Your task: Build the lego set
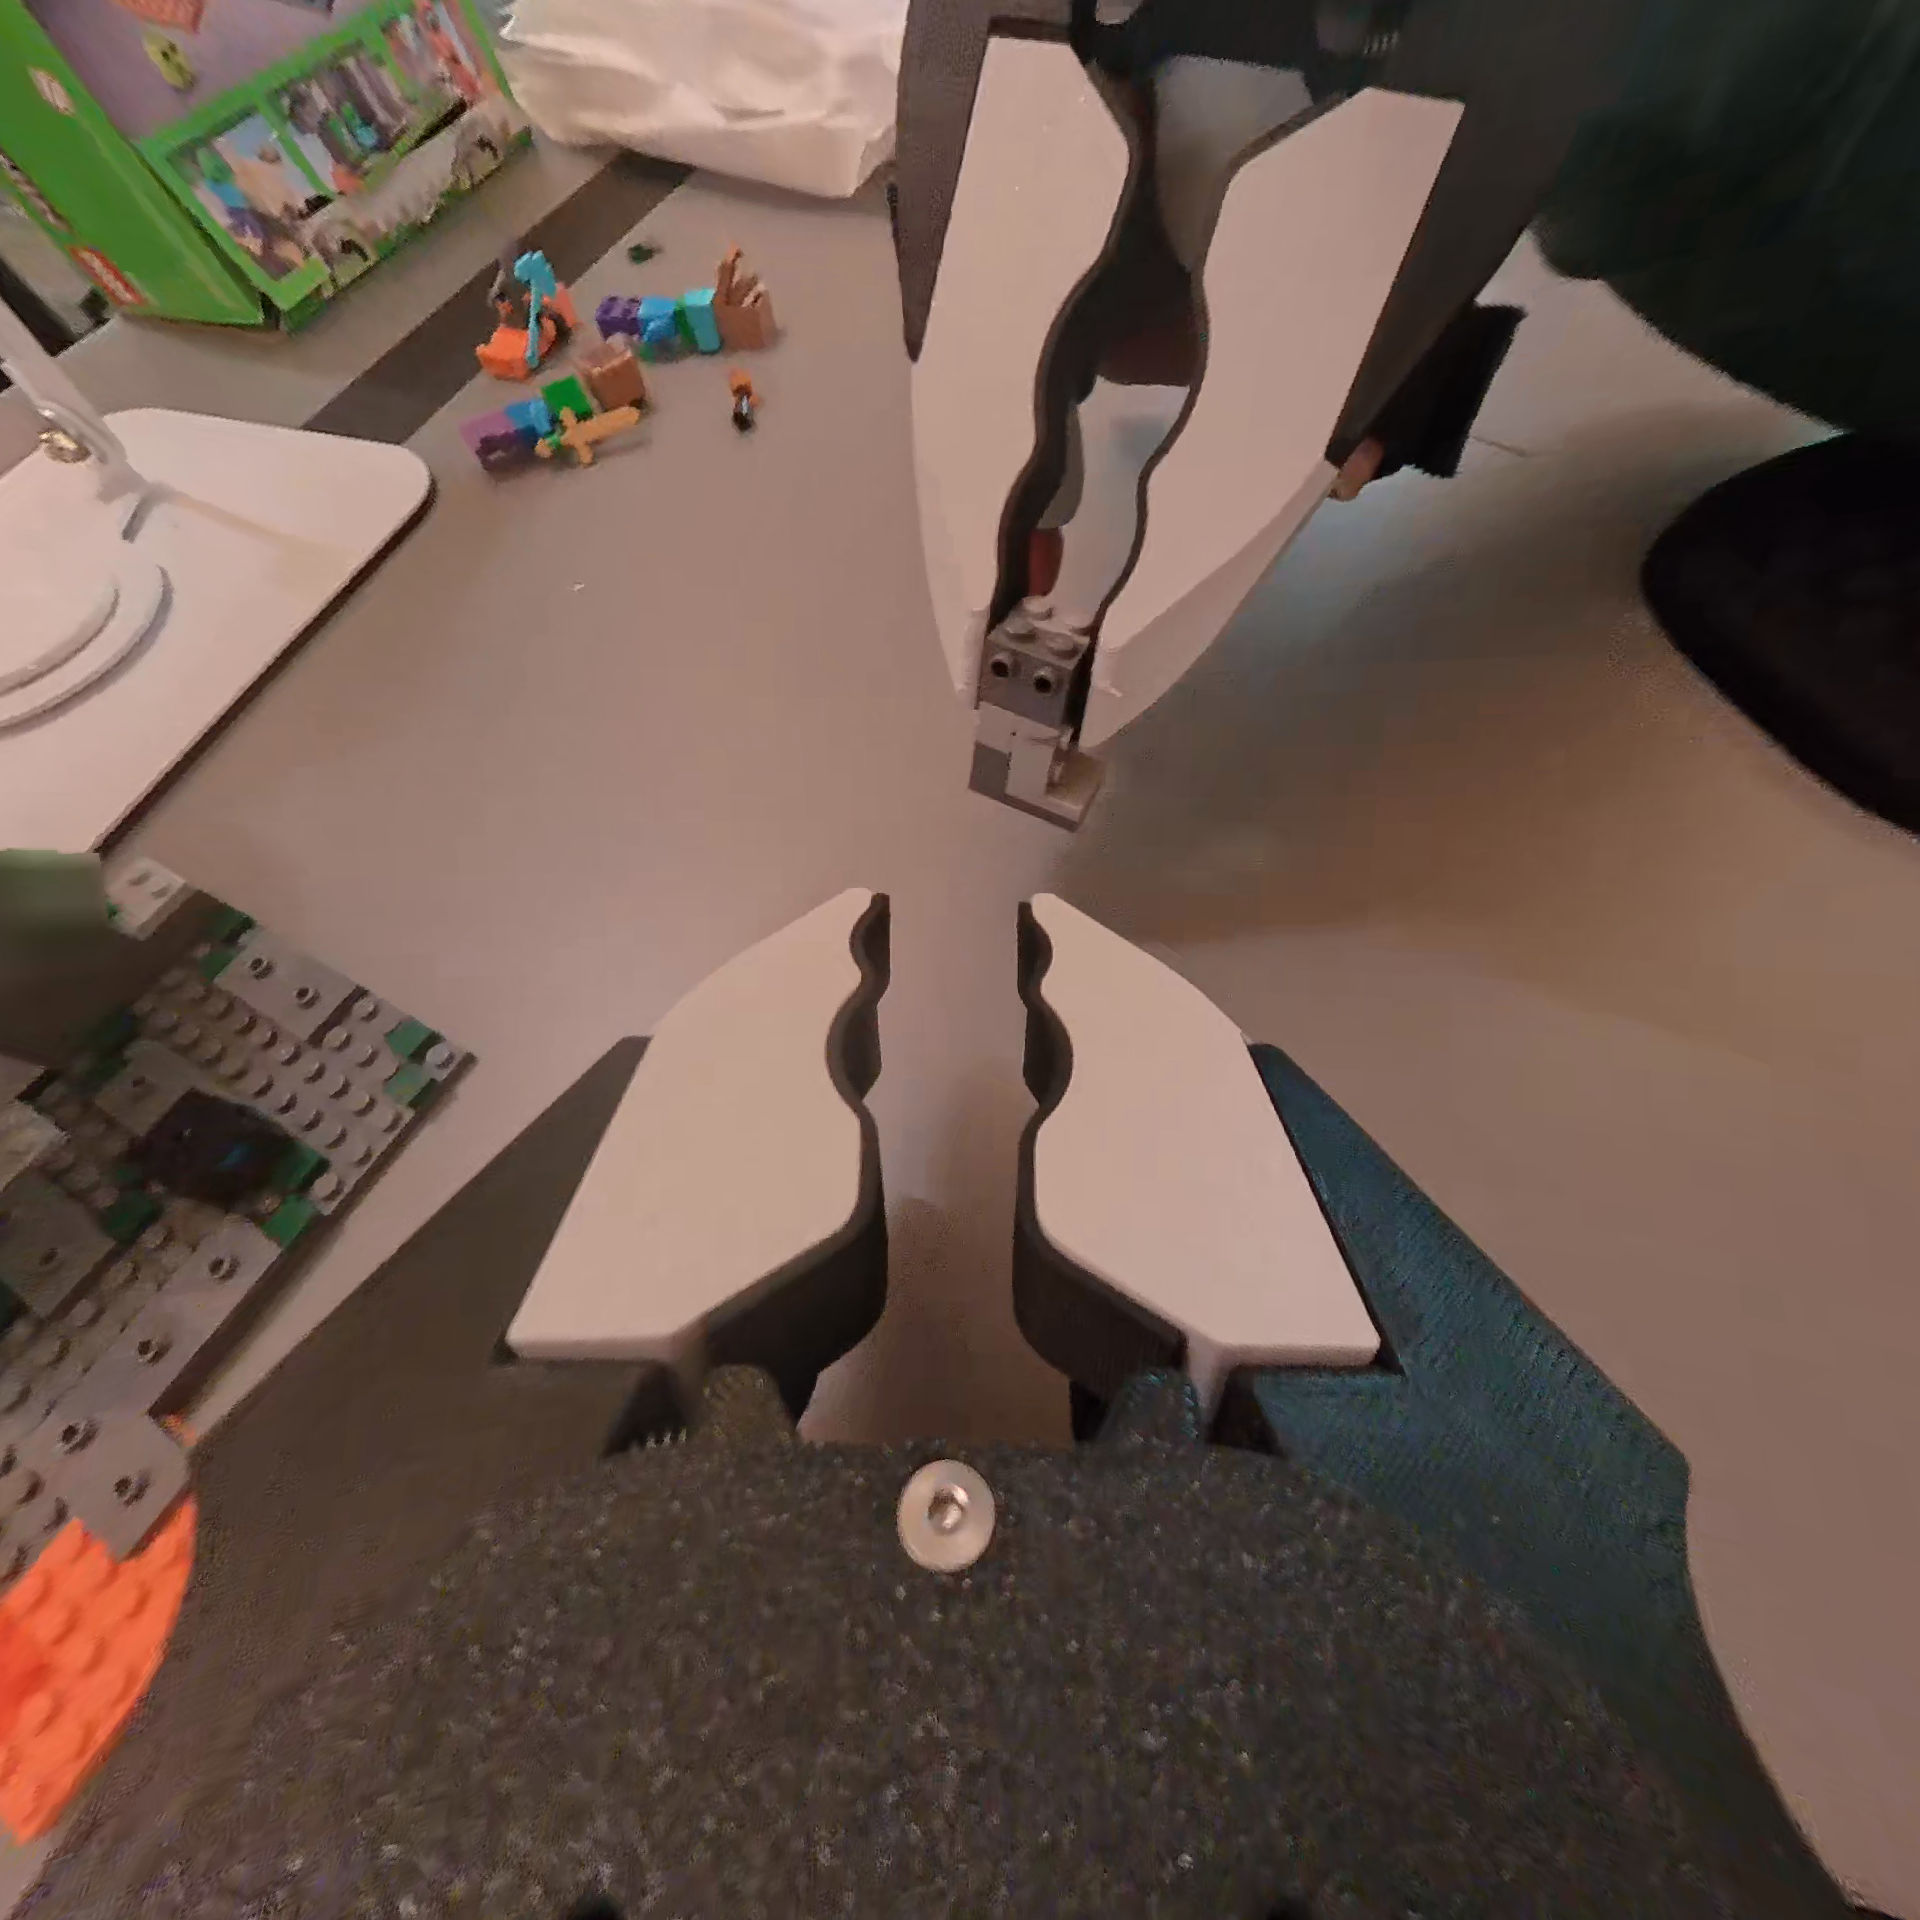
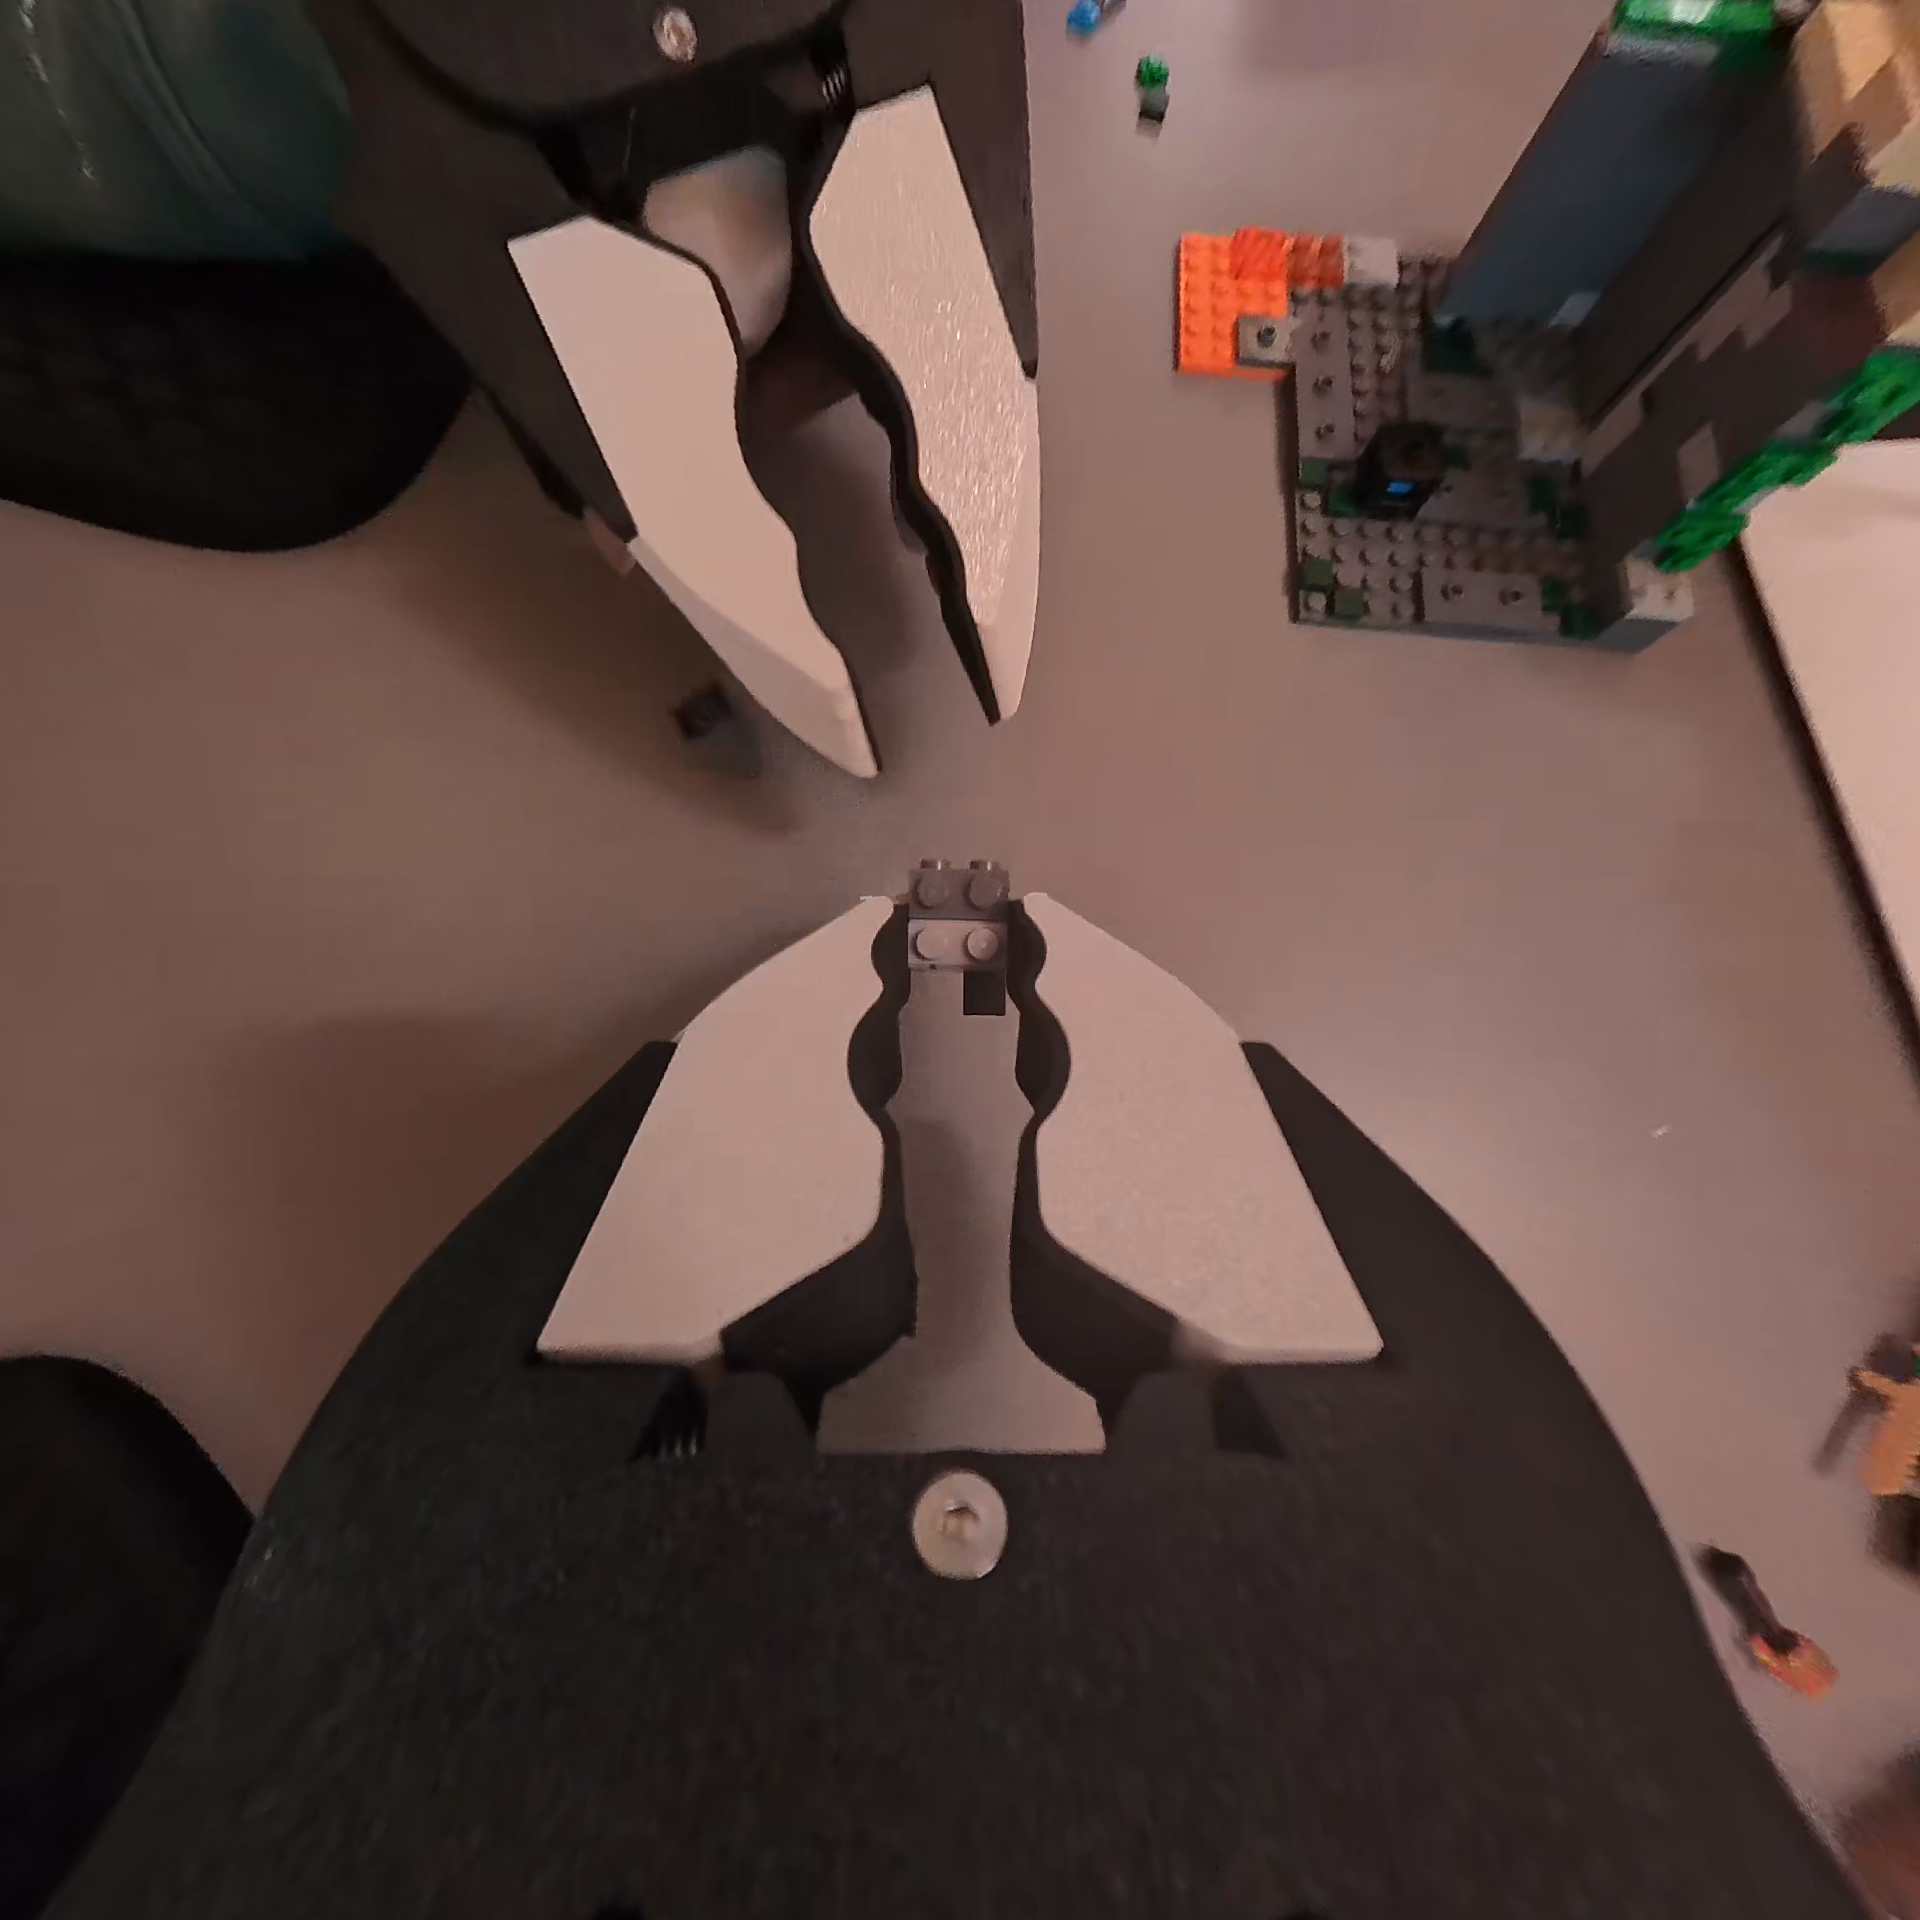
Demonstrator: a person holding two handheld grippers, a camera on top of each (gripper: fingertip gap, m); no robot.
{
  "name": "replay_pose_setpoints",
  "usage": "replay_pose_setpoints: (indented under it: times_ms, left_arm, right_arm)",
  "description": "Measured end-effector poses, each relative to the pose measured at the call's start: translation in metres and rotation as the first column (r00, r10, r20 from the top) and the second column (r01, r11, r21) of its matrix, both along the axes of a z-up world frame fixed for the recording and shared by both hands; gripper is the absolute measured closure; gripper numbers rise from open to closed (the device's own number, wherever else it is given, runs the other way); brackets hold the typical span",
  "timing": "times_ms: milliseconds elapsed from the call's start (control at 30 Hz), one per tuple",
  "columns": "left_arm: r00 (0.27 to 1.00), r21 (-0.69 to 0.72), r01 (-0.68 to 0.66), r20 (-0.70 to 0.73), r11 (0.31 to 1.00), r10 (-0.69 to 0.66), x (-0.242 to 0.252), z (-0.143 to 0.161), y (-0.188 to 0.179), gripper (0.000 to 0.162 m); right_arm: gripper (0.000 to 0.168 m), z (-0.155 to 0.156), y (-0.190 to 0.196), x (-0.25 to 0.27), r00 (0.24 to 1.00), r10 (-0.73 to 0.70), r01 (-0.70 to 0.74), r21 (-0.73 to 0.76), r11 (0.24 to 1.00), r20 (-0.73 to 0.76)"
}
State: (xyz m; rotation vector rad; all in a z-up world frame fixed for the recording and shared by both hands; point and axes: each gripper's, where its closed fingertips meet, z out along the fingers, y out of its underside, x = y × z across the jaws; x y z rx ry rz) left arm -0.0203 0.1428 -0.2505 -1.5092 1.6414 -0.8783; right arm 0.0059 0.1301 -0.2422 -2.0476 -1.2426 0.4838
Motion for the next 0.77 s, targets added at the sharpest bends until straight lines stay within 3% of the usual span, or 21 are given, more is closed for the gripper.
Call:
replay_pose_setpoints:
  times_ms: [500, 667, 767]
  left_arm:
    - [0.999, 0.041, -0.044, -0.006, 0.998, 0.044, -0.005, 0.002, 0.011, 0.144]
    - [0.998, 0.033, -0.070, 0.012, 0.997, 0.070, -0.005, 0.006, 0.014, 0.144]
    - [0.995, 0.013, -0.090, 0.034, 0.996, 0.089, -0.005, 0.009, 0.017, 0.144]
  right_arm:
    - [0.150, -0.031, -0.028, -0.042, 0.975, 0.166, -0.151, -0.103, 0.983, 0.150]
    - [0.150, -0.027, -0.025, -0.046, 0.981, 0.150, -0.141, -0.081, 0.987, 0.119]
    - [0.139, -0.015, -0.022, -0.049, 0.986, 0.133, -0.130, -0.039, 0.991, 0.098]
